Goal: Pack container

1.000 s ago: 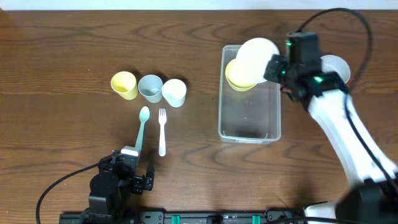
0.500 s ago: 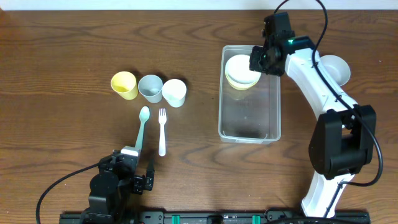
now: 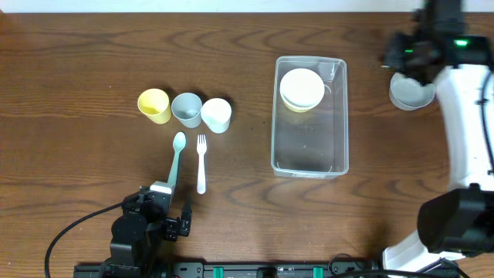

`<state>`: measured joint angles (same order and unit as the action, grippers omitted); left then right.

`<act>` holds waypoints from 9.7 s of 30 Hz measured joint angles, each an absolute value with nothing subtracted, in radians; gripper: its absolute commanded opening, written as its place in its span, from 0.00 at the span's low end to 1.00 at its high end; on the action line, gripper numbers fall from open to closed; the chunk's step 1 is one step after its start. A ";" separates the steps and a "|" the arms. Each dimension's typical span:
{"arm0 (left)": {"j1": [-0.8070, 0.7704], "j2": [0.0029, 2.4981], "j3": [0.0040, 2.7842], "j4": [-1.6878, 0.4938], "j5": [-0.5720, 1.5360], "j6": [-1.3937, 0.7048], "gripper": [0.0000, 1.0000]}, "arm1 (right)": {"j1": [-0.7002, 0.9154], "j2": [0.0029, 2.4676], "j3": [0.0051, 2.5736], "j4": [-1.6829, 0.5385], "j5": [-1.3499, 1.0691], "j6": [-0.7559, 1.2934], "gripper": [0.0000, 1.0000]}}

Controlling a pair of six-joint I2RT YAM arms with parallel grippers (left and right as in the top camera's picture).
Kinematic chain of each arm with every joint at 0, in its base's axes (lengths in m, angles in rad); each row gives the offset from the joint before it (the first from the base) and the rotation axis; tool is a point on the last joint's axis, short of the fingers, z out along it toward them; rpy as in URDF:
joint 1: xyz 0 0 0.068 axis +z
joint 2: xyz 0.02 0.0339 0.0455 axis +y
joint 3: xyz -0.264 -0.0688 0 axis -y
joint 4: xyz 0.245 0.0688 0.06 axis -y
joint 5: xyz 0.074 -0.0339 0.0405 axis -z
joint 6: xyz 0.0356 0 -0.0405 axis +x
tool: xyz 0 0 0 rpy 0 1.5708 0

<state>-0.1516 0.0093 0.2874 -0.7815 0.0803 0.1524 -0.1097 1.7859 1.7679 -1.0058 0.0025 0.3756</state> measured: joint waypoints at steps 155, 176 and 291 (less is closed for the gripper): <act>-0.151 0.009 0.287 -0.781 0.080 0.153 0.98 | -0.221 1.650 1.712 -0.925 -0.094 0.347 0.99; -0.151 0.009 0.287 -0.781 0.080 0.153 0.98 | -0.234 1.668 1.707 -0.938 -0.094 0.347 0.99; 0.137 1.990 1.495 -0.897 0.045 -0.149 0.06 | -0.234 1.668 1.705 -0.939 -0.097 0.347 0.99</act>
